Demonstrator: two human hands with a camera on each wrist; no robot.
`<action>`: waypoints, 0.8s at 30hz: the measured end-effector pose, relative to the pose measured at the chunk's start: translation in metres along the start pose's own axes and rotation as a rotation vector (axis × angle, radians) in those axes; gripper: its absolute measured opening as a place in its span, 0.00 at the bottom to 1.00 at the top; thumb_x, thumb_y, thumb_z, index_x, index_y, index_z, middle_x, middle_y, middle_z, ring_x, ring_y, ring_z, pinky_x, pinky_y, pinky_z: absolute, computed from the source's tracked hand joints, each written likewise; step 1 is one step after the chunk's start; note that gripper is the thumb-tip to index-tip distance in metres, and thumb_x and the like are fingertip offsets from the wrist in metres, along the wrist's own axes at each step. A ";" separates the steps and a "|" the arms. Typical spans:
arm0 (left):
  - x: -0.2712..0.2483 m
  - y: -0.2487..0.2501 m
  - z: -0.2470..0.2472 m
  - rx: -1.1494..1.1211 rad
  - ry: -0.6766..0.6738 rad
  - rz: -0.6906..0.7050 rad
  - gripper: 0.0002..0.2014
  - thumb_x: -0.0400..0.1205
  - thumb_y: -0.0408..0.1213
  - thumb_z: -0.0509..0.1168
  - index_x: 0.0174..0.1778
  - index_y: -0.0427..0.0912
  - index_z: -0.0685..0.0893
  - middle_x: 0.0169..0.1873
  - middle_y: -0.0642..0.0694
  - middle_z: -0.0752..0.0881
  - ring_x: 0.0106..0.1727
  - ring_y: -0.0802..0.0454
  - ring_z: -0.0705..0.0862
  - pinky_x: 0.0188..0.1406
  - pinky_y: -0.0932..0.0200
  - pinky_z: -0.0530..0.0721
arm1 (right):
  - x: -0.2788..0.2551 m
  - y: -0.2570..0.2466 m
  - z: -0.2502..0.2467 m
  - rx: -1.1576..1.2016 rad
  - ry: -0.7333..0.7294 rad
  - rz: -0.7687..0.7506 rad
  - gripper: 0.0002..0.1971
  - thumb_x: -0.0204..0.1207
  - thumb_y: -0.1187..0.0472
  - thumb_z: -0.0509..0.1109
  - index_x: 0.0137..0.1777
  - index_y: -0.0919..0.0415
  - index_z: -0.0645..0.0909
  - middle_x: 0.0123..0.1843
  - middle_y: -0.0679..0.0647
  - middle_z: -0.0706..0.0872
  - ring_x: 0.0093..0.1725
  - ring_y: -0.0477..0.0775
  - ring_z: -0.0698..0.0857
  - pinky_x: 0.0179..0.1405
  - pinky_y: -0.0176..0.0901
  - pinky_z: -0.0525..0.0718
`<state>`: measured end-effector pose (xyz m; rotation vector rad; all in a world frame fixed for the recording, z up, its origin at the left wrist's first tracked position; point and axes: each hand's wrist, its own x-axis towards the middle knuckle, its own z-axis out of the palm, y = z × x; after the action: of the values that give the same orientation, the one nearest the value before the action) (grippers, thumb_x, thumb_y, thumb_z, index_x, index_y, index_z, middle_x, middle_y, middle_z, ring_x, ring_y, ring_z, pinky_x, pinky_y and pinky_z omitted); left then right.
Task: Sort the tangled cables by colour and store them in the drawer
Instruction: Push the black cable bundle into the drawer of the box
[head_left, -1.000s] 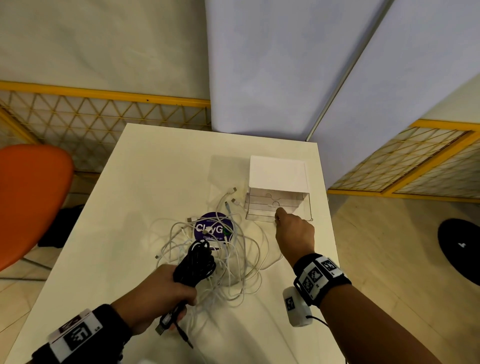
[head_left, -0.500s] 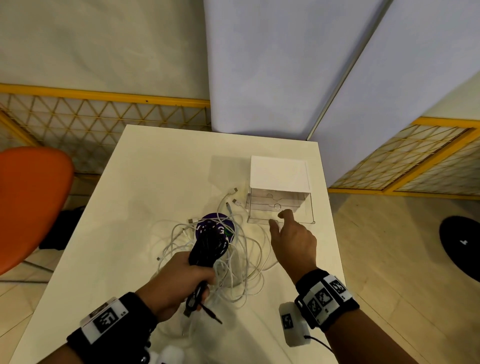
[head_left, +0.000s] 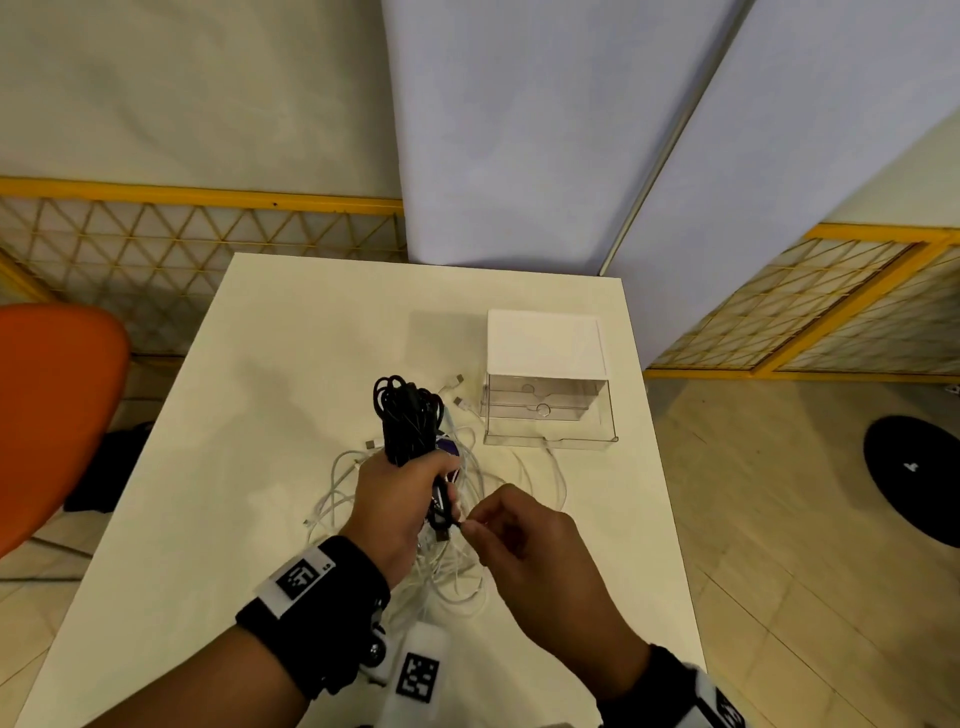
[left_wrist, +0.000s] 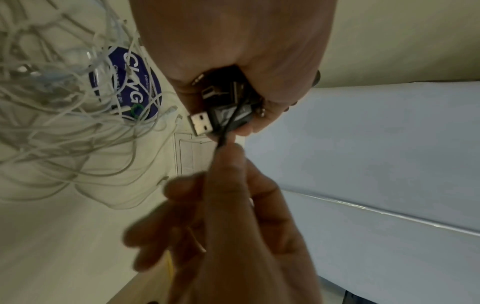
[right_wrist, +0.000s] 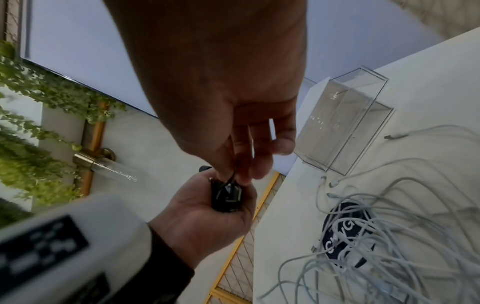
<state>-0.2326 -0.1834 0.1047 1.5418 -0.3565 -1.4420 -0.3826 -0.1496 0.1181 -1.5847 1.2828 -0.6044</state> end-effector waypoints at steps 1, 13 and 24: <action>0.000 -0.001 0.002 -0.030 -0.009 -0.010 0.11 0.77 0.25 0.71 0.30 0.35 0.80 0.26 0.36 0.77 0.22 0.44 0.75 0.21 0.56 0.78 | 0.000 0.003 0.000 -0.007 0.005 0.024 0.04 0.80 0.53 0.72 0.44 0.48 0.81 0.33 0.49 0.86 0.32 0.50 0.83 0.36 0.50 0.84; -0.003 -0.018 0.029 -0.057 0.041 0.063 0.05 0.78 0.24 0.71 0.38 0.36 0.83 0.25 0.44 0.80 0.25 0.50 0.79 0.26 0.56 0.77 | 0.005 -0.007 0.004 0.124 0.173 0.166 0.17 0.80 0.38 0.61 0.66 0.39 0.71 0.59 0.31 0.81 0.60 0.34 0.81 0.60 0.41 0.83; -0.016 -0.028 0.054 -0.249 -0.220 0.122 0.08 0.86 0.31 0.56 0.41 0.32 0.72 0.26 0.43 0.74 0.24 0.51 0.76 0.27 0.58 0.78 | 0.016 -0.020 -0.002 0.248 0.105 0.150 0.41 0.79 0.43 0.69 0.84 0.36 0.46 0.60 0.28 0.82 0.62 0.30 0.82 0.62 0.31 0.81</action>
<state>-0.2957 -0.1807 0.1017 1.1478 -0.3788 -1.5022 -0.3706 -0.1654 0.1335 -1.2560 1.3354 -0.7295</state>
